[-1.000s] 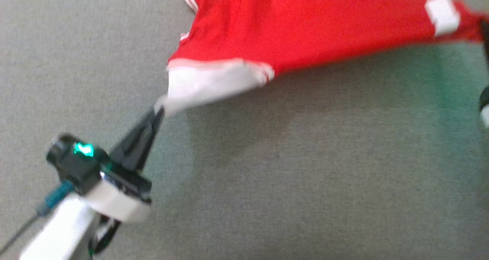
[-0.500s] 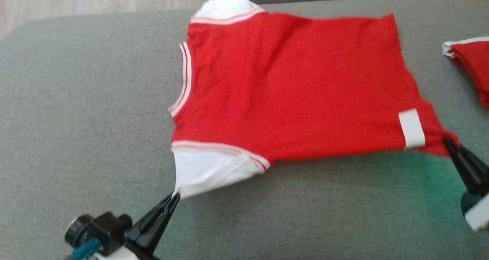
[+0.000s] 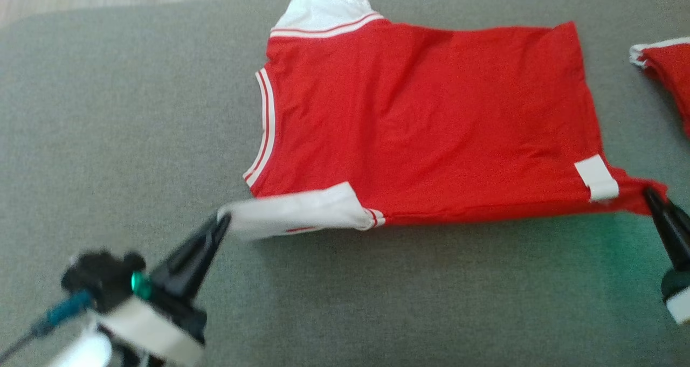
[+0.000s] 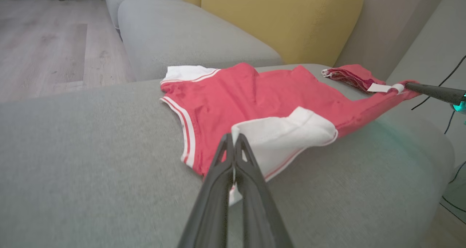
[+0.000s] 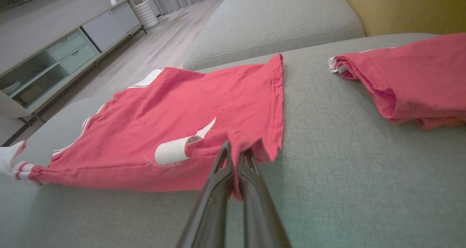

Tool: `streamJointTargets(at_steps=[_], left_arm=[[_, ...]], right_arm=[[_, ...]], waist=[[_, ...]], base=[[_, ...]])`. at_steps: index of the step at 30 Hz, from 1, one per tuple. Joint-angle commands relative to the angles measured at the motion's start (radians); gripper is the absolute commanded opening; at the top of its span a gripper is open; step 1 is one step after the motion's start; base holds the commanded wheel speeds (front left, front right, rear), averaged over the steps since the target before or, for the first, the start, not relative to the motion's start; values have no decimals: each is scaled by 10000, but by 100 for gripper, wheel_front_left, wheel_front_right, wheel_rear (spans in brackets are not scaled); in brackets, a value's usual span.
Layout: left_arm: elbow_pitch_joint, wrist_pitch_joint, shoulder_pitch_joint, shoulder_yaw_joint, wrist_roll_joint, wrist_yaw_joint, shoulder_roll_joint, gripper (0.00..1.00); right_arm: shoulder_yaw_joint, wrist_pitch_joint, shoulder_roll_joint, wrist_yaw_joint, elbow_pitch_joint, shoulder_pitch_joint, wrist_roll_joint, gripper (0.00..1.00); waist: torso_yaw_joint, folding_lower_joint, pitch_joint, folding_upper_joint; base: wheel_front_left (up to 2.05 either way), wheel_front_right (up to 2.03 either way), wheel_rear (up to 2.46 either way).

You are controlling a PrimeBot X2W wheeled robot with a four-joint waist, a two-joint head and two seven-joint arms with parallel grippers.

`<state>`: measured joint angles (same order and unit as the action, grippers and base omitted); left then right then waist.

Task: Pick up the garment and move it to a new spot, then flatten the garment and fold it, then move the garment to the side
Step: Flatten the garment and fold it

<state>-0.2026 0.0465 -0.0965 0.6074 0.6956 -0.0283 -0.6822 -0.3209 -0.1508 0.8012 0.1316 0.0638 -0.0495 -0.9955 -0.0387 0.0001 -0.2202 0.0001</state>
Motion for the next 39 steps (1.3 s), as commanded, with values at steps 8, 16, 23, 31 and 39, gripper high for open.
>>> streamJointTargets(at_steps=[8, 16, 23, 31, 39], left_arm=[[1607, 301, -3340, -212, -585, -739, 570, 0], [3600, 1075, -5677, 631, -1385, -986, 1203, 0], [4890, 1610, -6651, 1224, -1328, -1019, 1372, 0], [5081, 1834, -5742, 934, -669, -353, 1565, 100], [4191, 1914, -3094, 853, 140, 1066, 1983, 100]], right_arm=[[85, 446, -239, -9, 680, 2115, 1127, 0], [-26, 727, -674, -9, 1584, 3573, 1745, 0], [-132, 807, -925, -9, 2215, 4112, 1915, 100], [176, 107, -1269, -9, 2299, 3912, 2155, 100], [996, -281, -1619, -9, 1797, 2964, 2488, 100]], waist=[[-203, -1, -1027, -1], [-227, -1, -1829, -1], [-153, -1, -2063, -1], [-35, -1, -1667, -1], [-5, -1, -1227, -1]], base=[[0, 0, 0], [0, 0, 0], [0, 0, 0], [0, 0, 0], [0, 0, 0]])
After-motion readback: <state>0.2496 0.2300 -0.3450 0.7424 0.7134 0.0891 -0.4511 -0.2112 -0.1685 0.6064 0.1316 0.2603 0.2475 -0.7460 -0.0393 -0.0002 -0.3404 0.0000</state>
